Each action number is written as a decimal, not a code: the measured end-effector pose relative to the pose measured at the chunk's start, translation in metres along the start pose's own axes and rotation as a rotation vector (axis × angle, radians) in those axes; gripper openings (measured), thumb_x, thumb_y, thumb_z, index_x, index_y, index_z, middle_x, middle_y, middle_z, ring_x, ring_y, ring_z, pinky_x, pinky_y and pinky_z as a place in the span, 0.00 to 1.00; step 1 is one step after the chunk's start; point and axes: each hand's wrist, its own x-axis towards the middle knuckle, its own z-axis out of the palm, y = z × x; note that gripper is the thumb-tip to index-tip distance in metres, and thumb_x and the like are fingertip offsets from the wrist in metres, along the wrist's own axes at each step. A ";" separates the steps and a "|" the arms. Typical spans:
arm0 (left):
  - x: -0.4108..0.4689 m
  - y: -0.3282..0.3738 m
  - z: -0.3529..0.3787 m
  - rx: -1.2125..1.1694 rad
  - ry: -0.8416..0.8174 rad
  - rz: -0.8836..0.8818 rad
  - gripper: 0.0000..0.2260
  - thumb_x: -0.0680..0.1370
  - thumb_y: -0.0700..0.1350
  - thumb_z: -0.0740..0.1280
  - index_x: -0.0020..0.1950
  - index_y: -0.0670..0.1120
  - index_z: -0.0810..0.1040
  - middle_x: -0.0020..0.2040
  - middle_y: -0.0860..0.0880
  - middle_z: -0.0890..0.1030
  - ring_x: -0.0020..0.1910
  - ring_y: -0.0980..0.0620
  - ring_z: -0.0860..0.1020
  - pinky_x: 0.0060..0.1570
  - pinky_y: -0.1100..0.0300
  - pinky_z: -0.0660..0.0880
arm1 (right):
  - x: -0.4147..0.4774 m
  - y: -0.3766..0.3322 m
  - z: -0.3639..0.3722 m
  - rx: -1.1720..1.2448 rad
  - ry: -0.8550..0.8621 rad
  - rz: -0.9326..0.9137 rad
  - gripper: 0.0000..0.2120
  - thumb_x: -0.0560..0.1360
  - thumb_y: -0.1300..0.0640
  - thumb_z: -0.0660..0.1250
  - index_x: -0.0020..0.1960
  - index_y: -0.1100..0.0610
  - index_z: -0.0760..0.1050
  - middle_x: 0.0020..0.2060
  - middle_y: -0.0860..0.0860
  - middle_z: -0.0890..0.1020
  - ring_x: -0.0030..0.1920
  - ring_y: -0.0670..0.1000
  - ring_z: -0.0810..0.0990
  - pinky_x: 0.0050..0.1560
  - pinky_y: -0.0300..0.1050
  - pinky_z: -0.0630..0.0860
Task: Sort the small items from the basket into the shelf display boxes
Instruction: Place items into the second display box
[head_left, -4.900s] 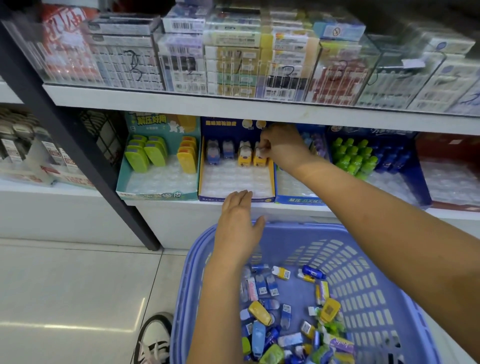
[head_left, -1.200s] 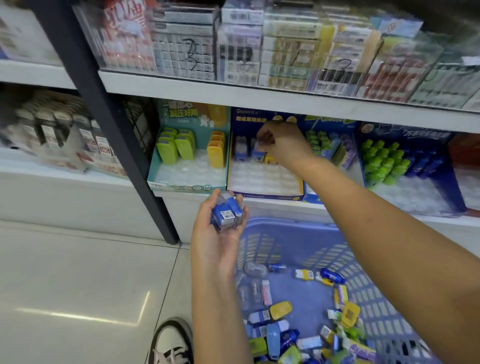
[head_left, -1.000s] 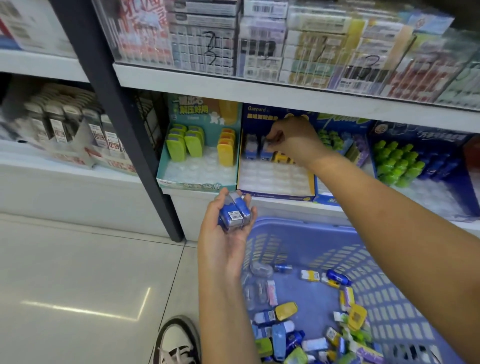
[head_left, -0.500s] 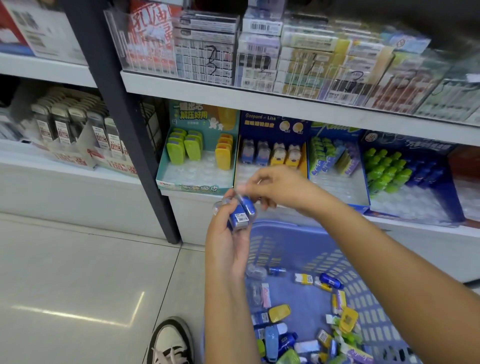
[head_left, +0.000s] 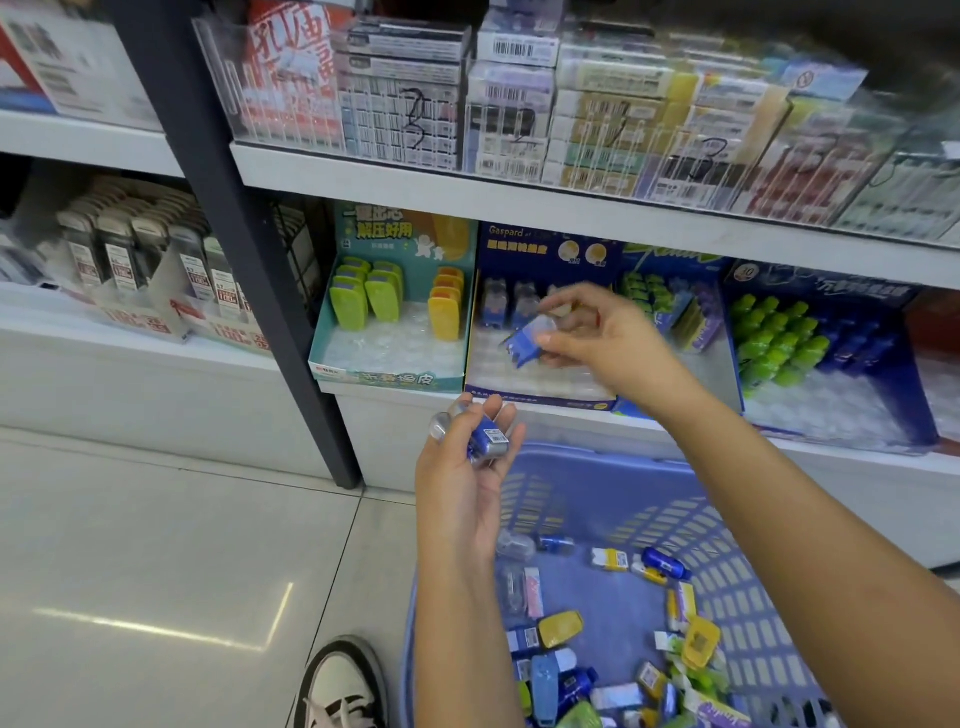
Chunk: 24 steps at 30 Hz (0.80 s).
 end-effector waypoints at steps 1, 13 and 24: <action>0.000 0.000 0.000 -0.005 0.008 0.005 0.10 0.77 0.39 0.66 0.56 0.37 0.75 0.44 0.42 0.82 0.42 0.48 0.83 0.39 0.58 0.80 | 0.009 0.001 0.001 -0.109 0.073 -0.045 0.09 0.72 0.63 0.71 0.48 0.51 0.77 0.38 0.51 0.79 0.40 0.50 0.81 0.46 0.44 0.81; 0.005 0.009 -0.011 -0.018 -0.070 -0.050 0.11 0.79 0.36 0.57 0.57 0.41 0.76 0.55 0.42 0.82 0.54 0.45 0.82 0.51 0.48 0.79 | 0.074 0.008 0.033 -0.765 0.025 -0.251 0.10 0.74 0.63 0.68 0.55 0.58 0.77 0.54 0.55 0.79 0.52 0.54 0.78 0.50 0.42 0.73; 0.007 0.006 -0.009 0.003 -0.107 -0.017 0.14 0.78 0.33 0.55 0.58 0.41 0.76 0.57 0.43 0.82 0.56 0.45 0.81 0.59 0.48 0.75 | 0.064 -0.002 0.039 -0.891 0.008 -0.193 0.11 0.75 0.56 0.67 0.57 0.56 0.77 0.55 0.55 0.75 0.53 0.54 0.76 0.48 0.40 0.67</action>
